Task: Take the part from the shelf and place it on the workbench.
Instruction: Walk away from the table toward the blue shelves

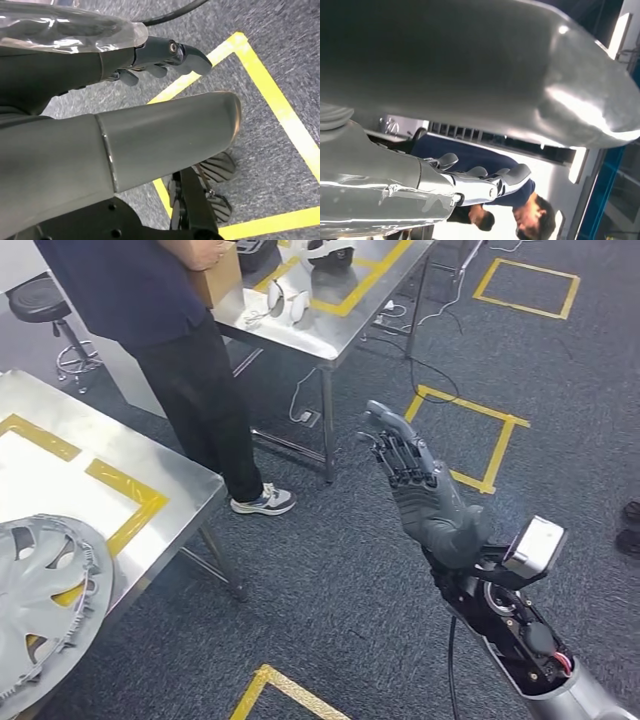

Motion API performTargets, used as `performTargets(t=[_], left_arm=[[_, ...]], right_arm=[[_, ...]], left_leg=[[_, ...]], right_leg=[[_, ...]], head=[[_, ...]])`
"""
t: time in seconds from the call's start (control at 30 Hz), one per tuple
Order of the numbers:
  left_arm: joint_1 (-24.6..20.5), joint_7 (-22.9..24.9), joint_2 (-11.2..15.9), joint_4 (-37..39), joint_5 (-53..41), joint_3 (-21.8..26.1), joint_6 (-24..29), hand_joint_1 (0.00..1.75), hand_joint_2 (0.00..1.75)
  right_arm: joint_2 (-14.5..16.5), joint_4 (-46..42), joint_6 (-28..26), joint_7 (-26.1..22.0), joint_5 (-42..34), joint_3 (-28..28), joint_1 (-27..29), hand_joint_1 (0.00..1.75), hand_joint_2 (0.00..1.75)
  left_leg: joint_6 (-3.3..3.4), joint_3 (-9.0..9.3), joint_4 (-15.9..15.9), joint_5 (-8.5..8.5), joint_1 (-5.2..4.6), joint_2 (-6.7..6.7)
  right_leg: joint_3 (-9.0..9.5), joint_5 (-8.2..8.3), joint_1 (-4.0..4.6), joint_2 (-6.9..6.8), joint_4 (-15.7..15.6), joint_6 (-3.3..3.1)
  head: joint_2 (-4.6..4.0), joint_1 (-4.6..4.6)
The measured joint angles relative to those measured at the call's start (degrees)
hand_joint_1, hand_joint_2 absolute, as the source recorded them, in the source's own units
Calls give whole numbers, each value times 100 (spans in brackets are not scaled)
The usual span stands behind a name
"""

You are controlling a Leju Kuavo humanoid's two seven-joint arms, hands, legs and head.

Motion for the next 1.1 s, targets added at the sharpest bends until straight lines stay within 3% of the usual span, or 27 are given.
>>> performTargets(t=[0.07, 0.1, 0.13, 0.2, 0.27, 0.33, 0.4, 0.43, 0.47, 0.5, 0.53, 0.6, 0.63, 0.7, 0.77, 0.8, 0.87, 0.9, 0.93, 0.97, 1.0, 1.1], left_arm=[[-1, 1, 4, 0, -1, 0, 1, 0, 0], [-2, 4, 7, 0, -3, 0, 1, 0, 0], [-7, 8, 7, 0, -9, 0, 2, 0, 0], [-22, 15, -4, -1, -20, 0, 2, 0, 0], [-30, 15, -17, -2, -26, -1, 2, 0, 0], [-17, 15, -19, -2, -32, -2, 2, 0, 0], [-3, 15, -17, -2, -38, -2, 2, 0, 0], [-1, 15, -17, -2, -39, -2, 2, 0, 0], [-2, 15, -18, -2, -41, -2, 2, 0, 0], [-6, 15, -21, -2, -44, -3, 1, 0, 0], [-10, 15, -24, -2, -48, -3, 1, 0, 0], [-16, 15, -26, -2, -56, -4, 0, 0, 0], [-16, 15, -26, -2, -58, -4, 0, 0, 0], [-19, 15, -26, -2, -59, -4, 0, 0, 0], [-24, 15, -26, -2, -59, -5, 0, 0, 0], [-25, 15, -25, -2, -59, -5, 0, 0, 0], [-18, 16, -26, -2, -59, -7, 0, 0, 0], [-11, 16, -26, -2, -59, -7, 0, 0, 0], [-3, 17, -27, -2, -59, -7, 0, 0, 0], [2, 17, -28, -2, -59, -8, 0, 0, 0], [4, 17, -27, -2, -59, -9, 0, 0, 0], [-6, 19, -14, -2, -59, -18, 1, 0, 0]], right_arm=[[0, 5, -4, -1, 28, 9, -6, 0, 0], [0, 5, -10, -1, 40, 11, -8, 0, 0], [0, 6, -16, -1, 50, 13, -7, 0, 0], [-1, 4, -26, -1, 66, 12, 14, 0, 0], [-2, -7, -29, -4, 73, 4, 47, 0, 0], [-2, -15, -32, -5, 76, -3, 69, 0, 0], [-2, -14, -34, -4, 77, -4, 90, 0, 0], [-2, -13, -34, -3, 79, -4, 103, 0, 0], [-2, -11, -34, -3, 83, -4, 114, 0, 0], [-2, -11, -34, -2, 91, -5, 121, 0, 0], [-2, -12, -34, -2, 102, -7, 124, 0, 0], [-2, -14, -34, -2, 120, -13, 127, 0, 0], [-2, -15, -34, -2, 124, -17, 132, 0, 0], [-2, -21, -35, -1, 131, -24, 144, 0, 0], [-2, -36, -35, 1, 139, -27, 148, 0, 0], [-2, -43, -35, 3, 146, -27, 148, 0, 0], [-2, -50, -34, 9, 163, -25, 148, 0, 0], [-2, -50, -34, 14, 171, -23, 150, 0, 0], [-2, -50, -34, 19, 177, -21, 152, 0, 0], [-2, -50, -34, 25, 181, -19, 153, 0, 0], [-2, -50, -34, 30, 183, -17, 153, 0, 0], [-2, -50, -34, 39, 188, -16, 147, 0, 0]], left_leg=[[38, 381, -856, 389, 19, -183], [58, 502, -1134, 485, 23, -259], [78, 560, -1273, 515, 18, -307], [135, 571, -1313, 520, 11, -231], [212, 590, -1356, 543, 24, -122], [266, 601, -1381, 553, 23, -4], [285, 599, -1380, 546, 7, 116], [286, 600, -1379, 542, 3, 174], [283, 605, -1378, 538, 3, 228], [274, 614, -1375, 531, 5, 277], [259, 626, -1371, 520, 6, 322], [208, 640, -1345, 493, -21, 394], [182, 643, -1336, 485, -38, 431], [130, 650, -1336, 482, -50, 525], [66, 619, -1227, 383, -26, 456], [37, 529, -1012, 239, -14, 343], [-2, 170, -229, -173, -2, 106], [-11, -22, 173, -328, -1, 61], [-13, -147, 423, -380, -1, 45], [-8, -169, 449, -316, -1, 38], [4, -75, 229, -147, -1, 31], [76, 455, -953, 408, -4, -145]], right_leg=[[-6, -1, 4, 117, 18, 28], [-20, 1, 9, 166, 27, 54], [-38, 6, 14, 217, 32, 84], [-63, 23, 11, 305, 23, 157], [-132, -82, 14, 169, 167, 215], [-408, -439, 19, -108, 790, 253], [-770, -785, 11, -224, 1595, 288], [-846, -814, 7, -240, 1775, 299], [-803, -731, 3, -255, 1717, 304], [-646, -560, 0, -285, 1429, 301], [-415, -356, 0, -362, 999, 293], [-48, -124, 29, -545, 269, 248], [25, -92, 44, -591, 100, 217], [14, -81, 59, -510, 45, 138], [7, -46, 45, -410, 18, 70], [5, -27, 32, -368, 4, 40], [-14, -7, 22, -282, 0, 7], [-23, -2, 24, -232, 2, -1], [-28, 1, 26, -174, 4, -4], [-29, 3, 28, -115, 6, -4], [-26, 5, 27, -53, 9, -2], [-39, 7, 43, 117, 36, 31]], head=[[0, -12], [0, -12], [0, -11], [0, 2], [0, 29], [0, 95], [0, 143], [0, 151], [0, 158], [0, 169], [0, 183], [0, 212], [0, 204], [0, 163], [0, 128], [0, 101], [0, 38], [0, 18], [0, 10], [0, 6], [0, 1], [0, -14]])
